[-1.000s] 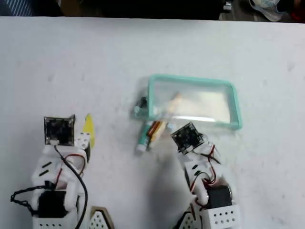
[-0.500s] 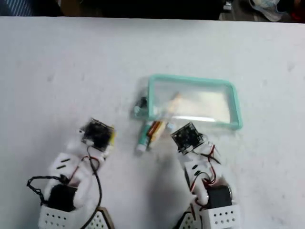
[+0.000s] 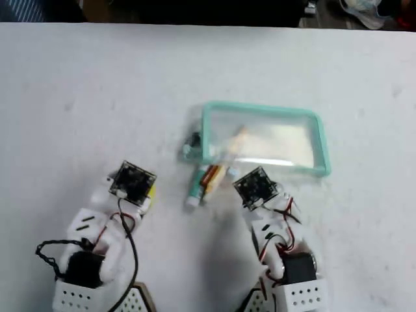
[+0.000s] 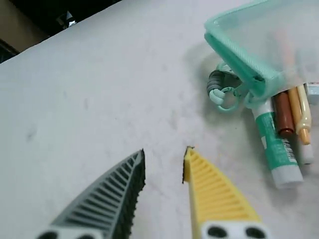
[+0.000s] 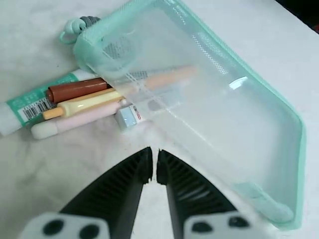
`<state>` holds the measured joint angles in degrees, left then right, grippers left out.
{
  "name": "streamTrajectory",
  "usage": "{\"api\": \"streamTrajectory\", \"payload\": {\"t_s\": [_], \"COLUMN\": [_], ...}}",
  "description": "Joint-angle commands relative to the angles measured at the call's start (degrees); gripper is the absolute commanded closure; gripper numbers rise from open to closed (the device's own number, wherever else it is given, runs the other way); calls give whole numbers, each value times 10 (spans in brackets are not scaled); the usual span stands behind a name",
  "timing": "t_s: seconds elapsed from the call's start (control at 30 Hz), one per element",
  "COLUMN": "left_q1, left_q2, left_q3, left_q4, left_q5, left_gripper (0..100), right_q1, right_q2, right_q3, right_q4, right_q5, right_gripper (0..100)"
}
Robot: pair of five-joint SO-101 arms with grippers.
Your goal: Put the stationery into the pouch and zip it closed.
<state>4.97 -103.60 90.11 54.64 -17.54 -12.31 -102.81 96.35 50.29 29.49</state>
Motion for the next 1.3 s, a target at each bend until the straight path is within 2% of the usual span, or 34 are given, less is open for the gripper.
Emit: {"api": "streamTrajectory", "payload": {"t_s": [0.0, 0.23, 0.33, 0.53, 0.83, 0.9, 1.13, 1.27], "left_q1": [-25, -60, -78, -83, -83, -83, -83, -104], "left_q2": [-10, -10, -10, -10, -10, -10, -10, -10], "left_q3": [-24, -20, -19, -19, -15, -5, 18, 14], "left_q4": [1, -20, -27, -27, -27, -38, -75, -72], "left_q5": [34, 44, 83, 92, 94, 92, 92, 97], "left_gripper": [849, 850, 850, 850, 850, 850, 850, 850], "right_q1": [6, 6, 6, 9, 102, 108, 105, 48], "right_q2": [-3, -5, -5, -5, -3, -3, -3, -1], "right_q3": [5, 5, 5, 5, -53, -69, -139, -202], "right_q4": [4, 1, 0, -24, -22, -22, 0, 48], "right_q5": [5, 5, 5, 5, -2, -23, -37, -35], "right_gripper": [981, 978, 978, 981, 981, 981, 981, 981]}}
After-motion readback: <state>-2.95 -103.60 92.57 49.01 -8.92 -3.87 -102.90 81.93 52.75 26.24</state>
